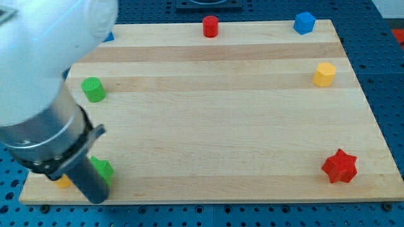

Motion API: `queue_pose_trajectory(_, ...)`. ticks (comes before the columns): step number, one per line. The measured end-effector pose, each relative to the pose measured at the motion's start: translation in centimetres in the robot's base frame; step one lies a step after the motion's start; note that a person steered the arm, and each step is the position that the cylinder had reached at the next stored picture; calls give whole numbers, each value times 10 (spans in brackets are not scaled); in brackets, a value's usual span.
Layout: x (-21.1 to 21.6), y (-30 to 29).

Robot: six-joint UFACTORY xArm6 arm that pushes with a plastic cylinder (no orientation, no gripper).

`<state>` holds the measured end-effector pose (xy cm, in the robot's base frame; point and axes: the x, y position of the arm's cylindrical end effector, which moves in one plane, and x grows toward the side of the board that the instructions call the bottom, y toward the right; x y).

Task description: Point your arm to the center right

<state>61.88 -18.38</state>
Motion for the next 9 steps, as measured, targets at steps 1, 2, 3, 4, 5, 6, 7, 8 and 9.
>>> queue_pose_trajectory(1,0,-15)
queue_pose_trajectory(2,-1,-9)
queue_pose_trajectory(3,0,18)
queue_pose_trajectory(4,0,50)
queue_pose_trajectory(5,-8,78)
queue_pose_trajectory(6,-11,133)
queue_pose_trajectory(7,-51,159)
queue_pose_trajectory(8,-113,215)
queue_pose_trajectory(9,-145,332)
